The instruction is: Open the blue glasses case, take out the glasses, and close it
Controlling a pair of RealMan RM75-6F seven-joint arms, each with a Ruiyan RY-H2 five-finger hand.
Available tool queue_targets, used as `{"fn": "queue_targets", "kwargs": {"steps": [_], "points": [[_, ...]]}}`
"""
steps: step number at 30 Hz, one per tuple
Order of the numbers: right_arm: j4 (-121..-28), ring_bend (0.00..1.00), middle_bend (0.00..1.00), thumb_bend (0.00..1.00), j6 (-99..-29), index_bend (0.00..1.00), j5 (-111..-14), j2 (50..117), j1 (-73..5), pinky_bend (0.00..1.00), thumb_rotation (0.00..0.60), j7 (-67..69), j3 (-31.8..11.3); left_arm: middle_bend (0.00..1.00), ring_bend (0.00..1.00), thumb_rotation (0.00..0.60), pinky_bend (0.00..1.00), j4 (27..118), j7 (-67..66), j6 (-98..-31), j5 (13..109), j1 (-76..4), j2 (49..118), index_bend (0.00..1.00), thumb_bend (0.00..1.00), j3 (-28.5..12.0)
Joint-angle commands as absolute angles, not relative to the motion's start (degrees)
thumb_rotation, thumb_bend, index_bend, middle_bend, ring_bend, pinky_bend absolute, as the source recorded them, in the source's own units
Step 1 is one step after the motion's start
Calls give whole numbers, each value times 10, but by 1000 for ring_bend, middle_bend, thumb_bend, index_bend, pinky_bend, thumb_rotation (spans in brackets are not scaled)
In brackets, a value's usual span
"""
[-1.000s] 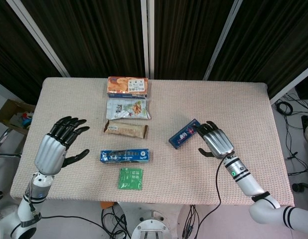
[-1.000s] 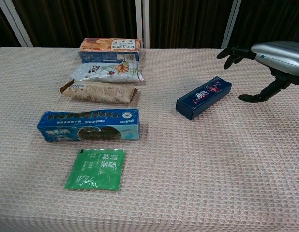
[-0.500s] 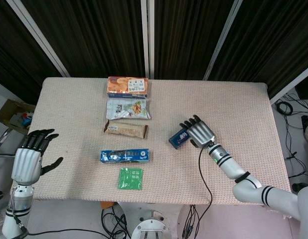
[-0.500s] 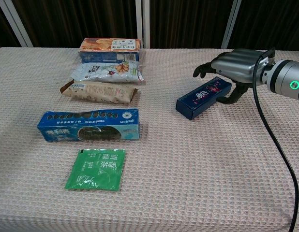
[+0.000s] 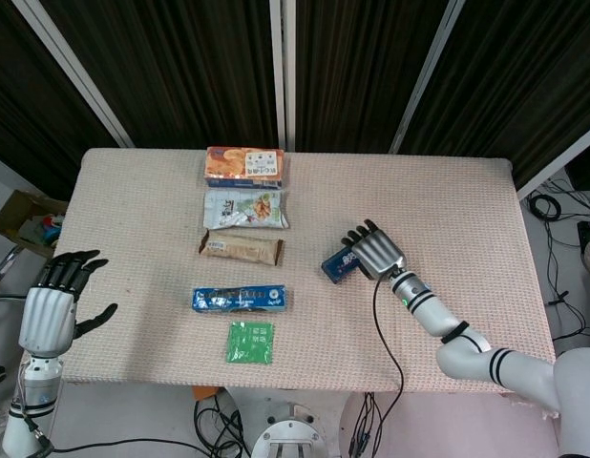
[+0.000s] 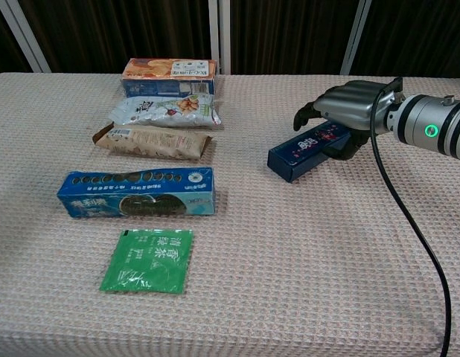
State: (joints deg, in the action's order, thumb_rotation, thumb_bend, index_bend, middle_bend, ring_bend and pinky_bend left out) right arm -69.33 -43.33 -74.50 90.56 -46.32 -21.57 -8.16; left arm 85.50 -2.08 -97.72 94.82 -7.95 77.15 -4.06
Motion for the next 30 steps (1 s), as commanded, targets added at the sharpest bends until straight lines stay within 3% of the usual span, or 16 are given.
{"fn": "queue_targets", "kwargs": {"steps": [1, 9, 19, 21, 24, 26, 30], "points": [[-696, 163, 232, 480, -431, 273, -741, 903, -466, 168, 600, -217, -82, 227, 203, 600, 211, 854, -21, -977, 949, -79, 772, 280, 21, -41], [-697, 164, 234, 515, -425, 316, -719, 906, -477, 168, 600, -227, -85, 228, 203, 600, 210, 849, -16, -971, 950, -81, 774, 279, 21, -42], [-638, 168, 234, 513, -396, 400, -619, 959, -529, 166, 600, -278, -130, 228, 203, 600, 211, 852, -13, -974, 951, -78, 770, 279, 20, -42], [-617, 166, 227, 501, -393, 315, -574, 976, -541, 139, 600, -308, -140, 228, 203, 600, 211, 851, -13, -974, 951, -77, 770, 279, 20, -42], [-609, 141, 168, 482, -399, 68, -525, 984, -553, 79, 600, -332, -154, 227, 203, 600, 211, 850, -13, -974, 951, -76, 769, 279, 20, -41], [-623, 113, 117, 477, -409, 5, -514, 977, -553, 55, 600, -332, -160, 228, 203, 600, 211, 850, -12, -974, 951, -75, 769, 279, 21, -41], [-693, 101, 101, 482, -446, 0, -531, 927, -527, 47, 600, -313, -154, 228, 204, 600, 210, 847, -8, -978, 951, -72, 770, 279, 20, -41]]}}
